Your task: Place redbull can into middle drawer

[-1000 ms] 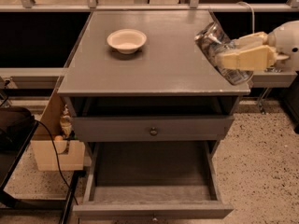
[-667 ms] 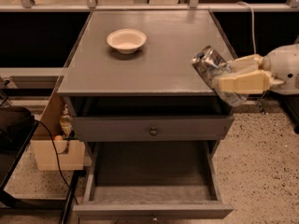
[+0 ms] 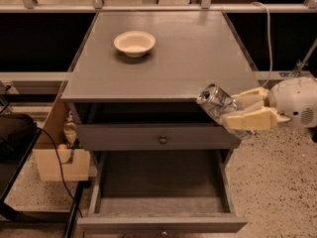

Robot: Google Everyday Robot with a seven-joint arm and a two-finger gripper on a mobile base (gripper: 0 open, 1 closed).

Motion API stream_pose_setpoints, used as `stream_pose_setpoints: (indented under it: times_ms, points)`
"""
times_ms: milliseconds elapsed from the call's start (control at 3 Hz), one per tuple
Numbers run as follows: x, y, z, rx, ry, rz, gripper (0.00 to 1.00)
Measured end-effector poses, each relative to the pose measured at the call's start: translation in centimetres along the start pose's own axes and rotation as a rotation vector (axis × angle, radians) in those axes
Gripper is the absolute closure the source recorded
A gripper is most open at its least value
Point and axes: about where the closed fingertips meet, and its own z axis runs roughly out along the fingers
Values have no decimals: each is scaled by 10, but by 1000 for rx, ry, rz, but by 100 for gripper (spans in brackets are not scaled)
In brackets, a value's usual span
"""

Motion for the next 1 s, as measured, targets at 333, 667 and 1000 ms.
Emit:
stream_pose_setpoints:
  times_ms: [333, 667, 1000]
  points:
    - [37, 9, 16, -63, 67, -33, 100]
    - [38, 9, 16, -64, 67, -33, 100]
    - [50, 10, 27, -103, 93, -59, 100]
